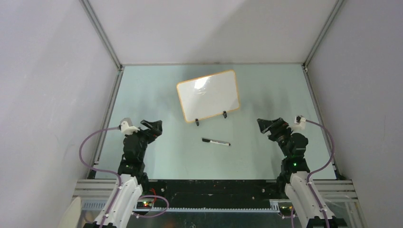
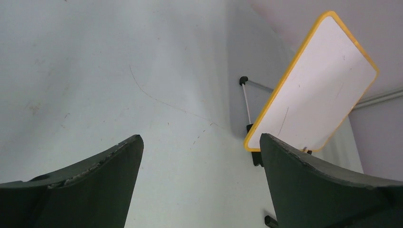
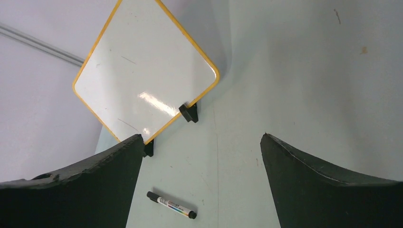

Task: Write a sentence on the whiteboard
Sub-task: Pick up the whiteboard marker from the center of the board.

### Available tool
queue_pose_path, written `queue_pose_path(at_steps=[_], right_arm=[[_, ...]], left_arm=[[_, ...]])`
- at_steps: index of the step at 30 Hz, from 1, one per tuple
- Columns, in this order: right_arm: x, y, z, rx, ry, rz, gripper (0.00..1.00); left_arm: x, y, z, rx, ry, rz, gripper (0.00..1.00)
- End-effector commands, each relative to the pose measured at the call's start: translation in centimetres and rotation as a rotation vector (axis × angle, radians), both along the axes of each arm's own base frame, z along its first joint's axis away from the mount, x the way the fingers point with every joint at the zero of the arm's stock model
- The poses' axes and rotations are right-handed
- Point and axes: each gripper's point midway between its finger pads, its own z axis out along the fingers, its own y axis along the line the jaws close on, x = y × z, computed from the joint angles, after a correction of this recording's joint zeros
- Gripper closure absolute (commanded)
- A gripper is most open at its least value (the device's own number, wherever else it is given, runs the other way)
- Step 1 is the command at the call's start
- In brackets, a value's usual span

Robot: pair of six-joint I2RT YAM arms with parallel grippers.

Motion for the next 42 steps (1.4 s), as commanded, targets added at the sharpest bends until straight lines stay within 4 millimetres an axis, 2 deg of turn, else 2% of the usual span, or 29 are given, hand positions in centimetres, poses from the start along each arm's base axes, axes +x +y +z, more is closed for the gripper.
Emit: queue_pose_path(at_steps=[1,5,6,7,8,9,10,11,13,14,15,16,17,21,25,28,33,42], right_arm=[[0.1,0.5,1.8,0.002,-0.081,0.035,0.02],[-0.3,2.5,3.2,-0.063,-0.149,0.177,0.05],[-0.8,3.8,3.3,-0.105,-0.174,0.251,0.09],[-0.6,4.3,3.9,-0.132,-0.18,0.271,0.1],[-1.0,5.8,3.2,-0.201,-0.173,0.337,0.12],[-1.2,7.7,4.0,-0.244,-0.191,0.39,0.13],[-1.3,8.3,3.2,-0.326,-0.186,0.421,0.15],[-1.7,10.2,3.6,-0.37,-0.202,0.472,0.15],[-2.3,12.3,2.8,-0.497,-0.198,0.544,0.15],[-2.4,12.8,1.6,-0.568,-0.174,0.576,0.15],[-2.6,13.9,2.1,-0.599,-0.187,0.594,0.15],[-2.6,14.2,0.7,-0.656,-0.153,0.623,0.15],[-2.7,15.1,1.1,-0.677,-0.16,0.638,0.16],[-3.2,17.1,-0.9,-0.784,-0.109,0.726,0.19],[-4.0,18.9,-3.1,-0.912,-0.074,0.815,0.19],[-4.0,19.5,-4.9,-0.982,-0.01,0.851,0.21],[-3.8,19.4,-7.3,-1.059,0.079,0.871,0.24],[-4.0,20.2,-8.7,-1.122,0.132,0.908,0.3]], left_arm=[[0.3,0.8,2.4,0.022,-0.049,0.041,0.01],[0.1,0.5,2.7,0.039,-0.073,0.015,0.01],[0.0,0.4,2.7,0.042,-0.074,0.009,0.01],[0.0,0.3,2.7,0.046,-0.07,0.002,0.01],[0.0,0.3,2.6,0.049,-0.063,0.001,0.01],[0.0,0.3,2.3,0.052,-0.049,-0.001,0.01],[0.0,0.3,2.2,0.053,-0.041,-0.001,0.01],[0.1,0.3,2.0,0.053,-0.03,-0.004,0.01],[0.2,0.1,2.0,0.055,-0.023,-0.016,0.01],[0.2,0.0,2.0,0.055,-0.023,-0.019,0.01],[0.2,-0.2,1.9,0.053,-0.019,-0.029,0.01],[0.2,-0.3,1.9,0.051,-0.019,-0.038,0.01],[0.2,-0.4,1.8,0.052,-0.016,-0.042,0.01],[0.2,-0.6,2.0,0.056,-0.027,-0.059,0.01],[0.2,-0.7,2.2,0.058,-0.037,-0.06,0.01],[0.2,-0.9,2.1,0.054,-0.04,-0.072,0.01],[0.2,-1.2,2.1,0.051,-0.037,-0.091,0.01],[0.2,-1.3,2.0,0.05,-0.036,-0.096,0.01]])
